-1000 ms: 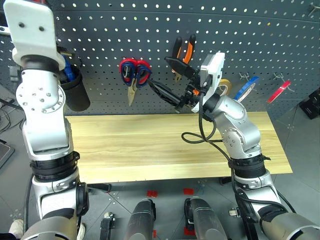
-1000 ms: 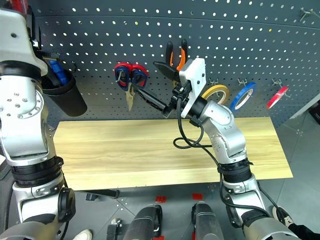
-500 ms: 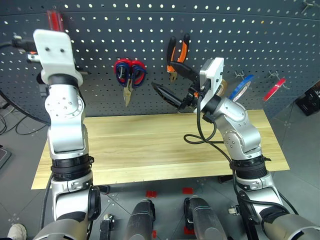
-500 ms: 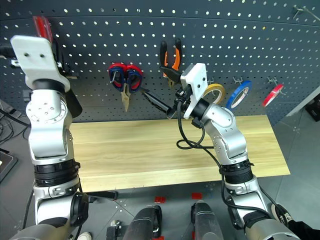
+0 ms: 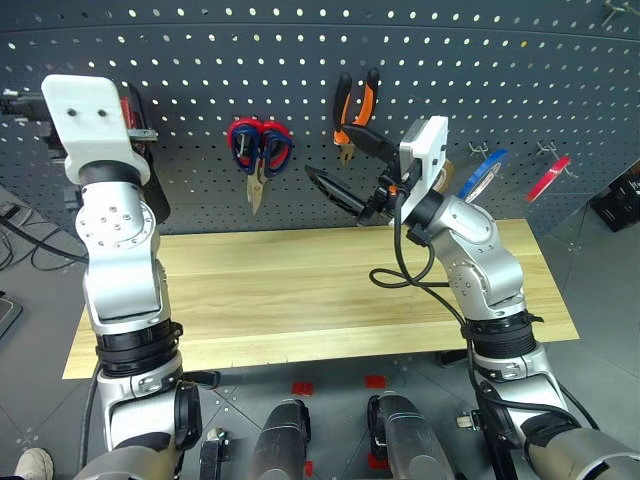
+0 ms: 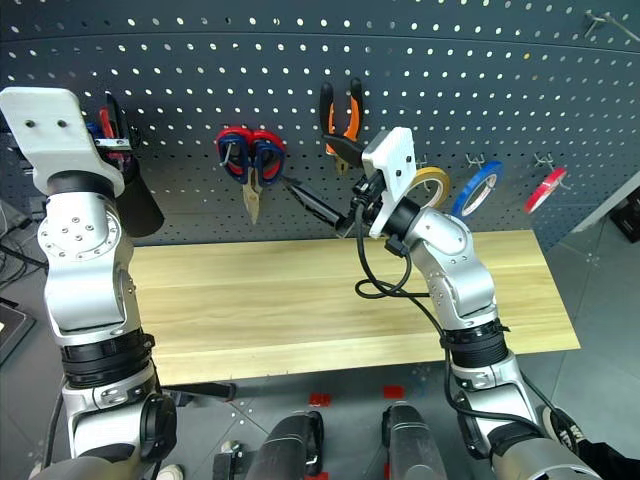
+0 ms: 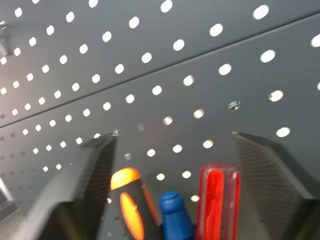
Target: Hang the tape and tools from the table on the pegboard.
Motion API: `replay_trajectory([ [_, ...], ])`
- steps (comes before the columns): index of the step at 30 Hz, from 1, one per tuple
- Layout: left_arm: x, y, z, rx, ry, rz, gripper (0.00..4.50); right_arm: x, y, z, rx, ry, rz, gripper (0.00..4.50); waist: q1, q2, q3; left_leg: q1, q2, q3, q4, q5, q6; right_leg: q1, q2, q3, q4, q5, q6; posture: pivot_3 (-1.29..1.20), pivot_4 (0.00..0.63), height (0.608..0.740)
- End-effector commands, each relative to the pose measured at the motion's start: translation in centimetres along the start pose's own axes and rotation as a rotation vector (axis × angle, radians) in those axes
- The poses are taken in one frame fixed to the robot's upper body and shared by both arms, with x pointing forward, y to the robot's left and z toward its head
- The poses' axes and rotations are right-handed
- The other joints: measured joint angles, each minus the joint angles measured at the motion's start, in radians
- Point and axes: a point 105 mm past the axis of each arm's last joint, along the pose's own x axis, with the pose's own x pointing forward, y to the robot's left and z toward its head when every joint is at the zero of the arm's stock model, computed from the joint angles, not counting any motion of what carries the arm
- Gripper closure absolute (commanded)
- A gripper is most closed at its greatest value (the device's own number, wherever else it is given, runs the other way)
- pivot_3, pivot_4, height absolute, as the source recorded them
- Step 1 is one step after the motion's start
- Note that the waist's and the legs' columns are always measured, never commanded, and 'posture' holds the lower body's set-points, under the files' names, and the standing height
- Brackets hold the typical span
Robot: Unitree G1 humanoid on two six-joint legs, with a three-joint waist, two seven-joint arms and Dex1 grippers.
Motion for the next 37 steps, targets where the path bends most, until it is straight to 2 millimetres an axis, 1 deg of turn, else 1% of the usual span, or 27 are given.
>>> replay_trajectory([
  [1,-0.4,1.0,1.4,-0.014,-0.05,0.033,0.02,0.0,0.0,1.0,-0.026,-0.027,0.003,0.0,0.0,0.0,0.0,0.0,0.0,0.0,0.0,0.0,0.0,0.0,0.0,0.0,0.0,0.0,0.0,-0.11,0.22,0.74],
  [4,-0.6,1.0,1.3,-0.025,-0.042,0.025,0.02,-0.1,0.0,0.9,-0.031,-0.022,0.006,0.0,0.001,0.0,0.0,0.0,0.0,0.0,0.0,0.0,0.0,0.0,0.0,0.0,0.0,0.0,0.0,-0.11,0.22,0.74],
  [6,-1.1,1.0,1.8,-0.043,-0.06,0.015,0.02,-0.4,0.1,0.9,-0.041,-0.013,0.012,0.0,0.0,0.0,0.0,0.0,0.0,0.0,0.0,0.0,0.0,0.0,0.0,0.0,0.0,0.0,0.0,-0.11,0.216,0.74],
  [9,-2.4,0.0,3.7,-0.046,-0.128,-0.091,0.02,-2.1,0.0,0.6,-0.082,0.023,0.02,0.0,0.004,0.0,0.0,0.0,0.0,0.0,0.0,0.0,0.0,0.0,0.0,0.0,0.0,0.0,0.0,-0.09,0.213,0.74],
  [11,-3.9,-1.1,4.5,-0.042,-0.153,-0.189,0.02,-3.6,-0.1,0.3,-0.079,0.055,-0.007,0.0,0.005,0.0,0.0,0.0,0.0,0.0,0.0,0.0,0.0,0.001,-0.001,0.0,0.0,0.0,0.0,-0.08,0.209,0.74],
  [14,-6.6,-3.0,4.5,-0.041,-0.131,-0.305,0.02,-5.2,0.3,-0.2,-0.073,0.099,-0.037,0.0,0.004,0.0,-0.003,0.0,0.0,0.0,0.0,0.0,0.0,0.001,-0.001,0.001,0.0,0.0,0.0,-0.08,0.206,0.74],
  [16,-9.2,-4.3,3.2,-0.053,-0.075,-0.376,0.02,-6.2,0.9,-1.3,-0.098,0.147,-0.049,0.0,0.004,0.001,-0.008,0.001,0.0,0.001,0.0,0.0,0.0,0.002,0.0,0.003,0.0,0.0,0.0,-0.08,0.202,0.74],
  [18,-12.1,-5.6,1.3,-0.052,-0.004,-0.451,0.02,-7.4,0.8,-2.4,-0.071,0.197,-0.126,0.0,0.002,0.002,-0.018,0.002,0.0,0.001,-0.001,-0.001,0.001,0.002,0.0,0.004,-0.001,0.0,0.0,-0.09,0.2,0.74],
  [19,-13.3,-6.0,0.4,-0.059,0.037,-0.476,0.02,-7.9,0.8,-2.9,-0.055,0.219,-0.162,0.0,0.002,0.002,-0.022,0.002,0.0,0.001,-0.001,-0.001,0.001,0.002,0.0,0.005,-0.001,0.0,0.0,-0.1,0.198,0.74],
  [20,-13.9,-6.2,-0.1,-0.064,0.062,-0.487,0.02,-8.2,0.8,-3.2,-0.044,0.233,-0.184,0.0,0.002,0.003,-0.023,0.002,0.001,0.001,-0.002,-0.001,0.002,0.002,0.0,0.006,-0.001,0.0,0.0,-0.1,0.198,0.74],
  [21,-14.8,-6.5,-1.5,-0.092,0.132,-0.487,0.02,-8.8,1.0,-4.3,-0.043,0.284,-0.212,0.0,0.003,0.003,-0.024,0.002,0.001,0.001,-0.001,-0.001,0.002,0.003,0.0,0.006,-0.002,0.0,0.0,-0.1,0.197,0.74],
  [23,-16.7,-7.4,-5.3,-0.17,0.32,-0.488,0.02,-10.5,1.0,-7.3,-0.012,0.414,-0.302,0.0,0.007,0.005,-0.032,0.002,0.001,0.0,0.0,-0.001,0.002,0.003,0.0,0.006,-0.004,0.0,0.0,-0.11,0.195,0.74],
  [24,-17.4,-7.8,-7.0,-0.221,0.406,-0.481,0.02,-11.4,0.9,-8.7,0.001,0.479,-0.35,0.0,0.011,0.009,-0.041,0.003,0.0,0.0,0.0,-0.002,0.003,0.005,0.0,0.006,-0.005,0.0,0.0,-0.12,0.189,0.74],
  [25,-17.9,-8.2,-8.2,-0.261,0.468,-0.483,0.02,-12.1,0.8,-9.7,0.008,0.525,-0.394,0.0,0.015,0.011,-0.047,0.004,0.0,0.0,0.001,-0.004,0.007,0.009,0.0,0.006,-0.008,0.0,0.0,-0.12,0.187,0.74],
  [27,-17.8,-8.6,-9.9,-0.299,0.525,-0.461,0.02,-13.1,0.2,-11.1,0.026,0.576,-0.485,0.0,0.02,0.011,-0.049,0.012,-0.001,0.0,0.001,-0.007,0.011,0.019,0.001,0.005,-0.011,0.0,0.0,-0.12,0.181,0.74],
  [32,-16.1,-10.0,-12.3,-0.385,0.574,-0.479,0.02,-16.0,-2.3,-13.5,0.096,0.653,-0.767,0.0,0.027,0.012,-0.062,0.015,-0.001,0.0,0.001,-0.007,0.012,0.021,0.004,0.004,-0.011,0.0,0.0,-0.13,0.162,0.74],
  [34,-15.7,-10.3,-13.3,-0.374,0.582,-0.502,0.02,-17.4,-3.0,-14.3,0.077,0.707,-0.842,0.0,0.026,0.014,-0.076,0.015,-0.002,0.002,0.001,-0.007,0.011,0.021,0.003,0.005,-0.011,0.0,0.0,-0.13,0.158,0.74],
  [37,-15.8,-10.7,-14.1,-0.359,0.597,-0.529,0.02,-18.7,-3.6,-15.0,0.049,0.758,-0.895,0.0,0.024,0.014,-0.084,0.015,-0.002,0.005,-0.001,-0.007,0.011,0.021,0.003,0.006,-0.016,0.0,0.0,-0.14,0.143,0.74],
])
